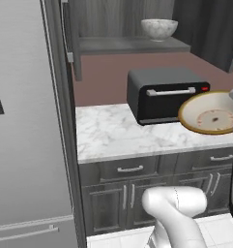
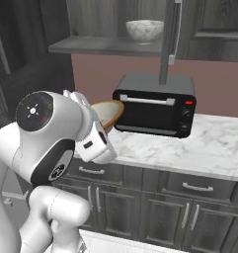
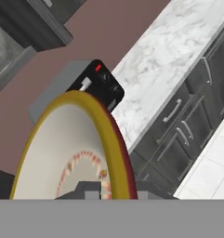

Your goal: Move the bowls from the cabinet to the plates on the dining table.

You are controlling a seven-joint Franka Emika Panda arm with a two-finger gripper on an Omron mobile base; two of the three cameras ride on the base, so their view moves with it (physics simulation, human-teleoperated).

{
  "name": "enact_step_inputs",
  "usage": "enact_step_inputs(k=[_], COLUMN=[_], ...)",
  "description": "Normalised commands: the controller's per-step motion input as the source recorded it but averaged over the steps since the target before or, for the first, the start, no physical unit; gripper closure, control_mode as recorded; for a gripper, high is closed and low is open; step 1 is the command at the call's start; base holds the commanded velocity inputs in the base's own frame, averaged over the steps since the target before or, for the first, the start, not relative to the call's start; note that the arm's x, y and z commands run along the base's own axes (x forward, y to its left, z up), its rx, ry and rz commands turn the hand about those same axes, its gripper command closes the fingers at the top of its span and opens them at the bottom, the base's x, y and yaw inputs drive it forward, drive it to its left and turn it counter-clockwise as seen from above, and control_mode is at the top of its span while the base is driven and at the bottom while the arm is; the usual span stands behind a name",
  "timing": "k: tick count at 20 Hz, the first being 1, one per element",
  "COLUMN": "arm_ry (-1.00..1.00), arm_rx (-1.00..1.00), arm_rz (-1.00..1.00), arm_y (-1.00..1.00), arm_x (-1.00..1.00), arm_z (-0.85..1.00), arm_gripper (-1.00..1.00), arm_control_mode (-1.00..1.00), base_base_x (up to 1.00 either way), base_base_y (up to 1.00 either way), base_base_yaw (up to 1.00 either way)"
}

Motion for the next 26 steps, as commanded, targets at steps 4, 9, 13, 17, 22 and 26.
enact_step_inputs(k=[4,9,13,17,22,26], arm_ry=[0.00,0.00,0.00,0.00,0.00,0.00], arm_rx=[0.00,0.00,0.00,0.00,0.00,0.00], arm_rz=[0.00,0.00,0.00,0.00,0.00,0.00], arm_y=[0.00,0.00,0.00,0.00,0.00,0.00], arm_x=[0.00,0.00,0.00,0.00,0.00,0.00], arm_z=[0.00,0.00,0.00,0.00,0.00,0.00], arm_gripper=[1.00,1.00,1.00,1.00,1.00,1.00], arm_control_mode=[1.00,1.00,1.00,1.00,1.00,1.00], base_base_x=[0.00,0.00,0.02,0.09,0.12,0.13], base_base_y=[-0.04,-0.33,-0.24,-0.15,-0.11,-0.12], base_base_yaw=[0.00,-0.23,-0.37,-0.41,-0.44,-0.45])
